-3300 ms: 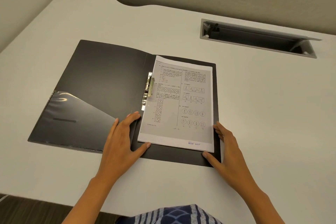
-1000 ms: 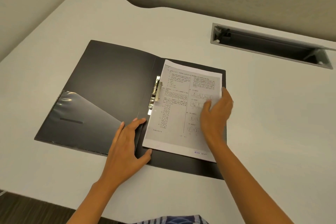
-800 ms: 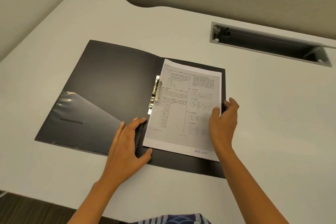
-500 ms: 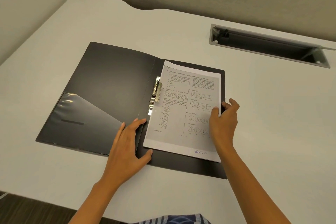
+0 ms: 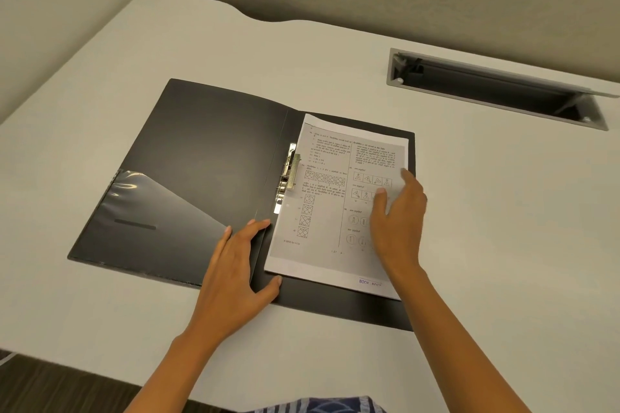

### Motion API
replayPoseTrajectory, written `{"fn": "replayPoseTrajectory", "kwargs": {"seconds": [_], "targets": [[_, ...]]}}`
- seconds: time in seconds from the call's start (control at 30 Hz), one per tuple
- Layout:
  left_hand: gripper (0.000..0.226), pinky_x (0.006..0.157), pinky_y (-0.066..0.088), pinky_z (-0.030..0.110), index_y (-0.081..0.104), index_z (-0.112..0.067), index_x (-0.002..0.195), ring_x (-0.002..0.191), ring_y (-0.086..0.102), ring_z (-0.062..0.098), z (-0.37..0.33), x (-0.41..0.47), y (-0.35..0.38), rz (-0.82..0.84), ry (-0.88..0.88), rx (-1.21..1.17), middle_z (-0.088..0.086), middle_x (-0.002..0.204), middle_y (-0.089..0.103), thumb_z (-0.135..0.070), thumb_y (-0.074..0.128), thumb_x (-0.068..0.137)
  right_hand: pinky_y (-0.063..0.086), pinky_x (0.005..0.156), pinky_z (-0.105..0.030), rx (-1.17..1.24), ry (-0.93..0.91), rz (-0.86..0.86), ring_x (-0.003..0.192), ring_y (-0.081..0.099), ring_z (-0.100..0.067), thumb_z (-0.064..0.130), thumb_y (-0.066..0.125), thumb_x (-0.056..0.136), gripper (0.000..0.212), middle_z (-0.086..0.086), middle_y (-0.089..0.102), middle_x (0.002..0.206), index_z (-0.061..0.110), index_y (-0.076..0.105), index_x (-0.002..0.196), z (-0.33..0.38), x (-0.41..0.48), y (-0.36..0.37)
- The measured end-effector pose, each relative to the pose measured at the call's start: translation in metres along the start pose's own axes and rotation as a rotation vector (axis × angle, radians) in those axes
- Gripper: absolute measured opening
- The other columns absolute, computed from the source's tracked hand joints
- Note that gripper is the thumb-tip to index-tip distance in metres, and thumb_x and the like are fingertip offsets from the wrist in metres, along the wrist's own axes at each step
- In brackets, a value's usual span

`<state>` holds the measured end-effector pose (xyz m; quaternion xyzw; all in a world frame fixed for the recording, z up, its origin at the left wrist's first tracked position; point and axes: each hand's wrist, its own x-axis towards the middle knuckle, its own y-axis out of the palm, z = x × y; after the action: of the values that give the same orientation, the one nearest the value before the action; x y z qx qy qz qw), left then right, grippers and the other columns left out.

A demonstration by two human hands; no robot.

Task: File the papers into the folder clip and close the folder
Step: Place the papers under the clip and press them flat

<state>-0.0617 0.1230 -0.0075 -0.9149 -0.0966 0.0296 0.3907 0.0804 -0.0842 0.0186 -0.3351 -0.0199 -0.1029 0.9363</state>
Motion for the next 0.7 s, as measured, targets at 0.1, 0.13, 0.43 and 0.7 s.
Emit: {"fn": "replayPoseTrajectory", "kwargs": {"seconds": [0.1,0.13,0.43,0.7], "targets": [[0.081,0.109,0.020,0.043,0.023,-0.040,0.139,0.138,0.007,0.012,-0.001,0.000,0.000,0.005,-0.008,0.002,-0.012,0.148,0.031,-0.052,0.064,0.070,0.021,0.117,-0.035,-0.152,-0.184,0.124,0.143,0.023,-0.018,0.036,0.041,0.096,0.056,-0.001,0.027,0.155,0.019,0.024,0.147,0.005,0.000,0.013],[0.081,0.109,0.020,0.043,0.023,-0.040,0.139,0.138,0.007,0.012,-0.001,-0.001,0.000,0.007,-0.009,0.001,-0.012,0.148,0.031,-0.052,0.064,0.070,0.016,0.120,-0.038,-0.205,-0.226,0.173,0.145,0.017,-0.018,0.038,0.038,0.097,0.058,-0.001,0.021,0.157,0.018,0.020,0.148,0.006,0.001,0.019],[0.082,0.107,0.018,0.040,0.021,-0.042,0.139,0.138,0.007,0.012,0.000,0.000,0.000,0.012,-0.008,0.009,-0.020,0.146,0.024,-0.052,0.064,0.070,0.002,0.121,-0.037,-0.408,-0.340,0.320,0.147,-0.002,-0.015,0.040,0.026,0.099,0.060,0.000,0.002,0.160,0.017,0.005,0.151,0.002,0.011,0.047],[0.081,0.108,0.019,0.042,0.025,-0.036,0.141,0.139,0.008,0.015,0.002,-0.001,0.002,0.021,-0.005,0.030,-0.010,0.150,0.029,-0.045,0.065,0.071,0.000,0.121,-0.033,-0.452,-0.351,0.315,0.147,0.002,-0.015,0.041,0.026,0.099,0.061,-0.001,0.006,0.160,0.016,0.007,0.151,-0.009,0.010,0.055]]}}
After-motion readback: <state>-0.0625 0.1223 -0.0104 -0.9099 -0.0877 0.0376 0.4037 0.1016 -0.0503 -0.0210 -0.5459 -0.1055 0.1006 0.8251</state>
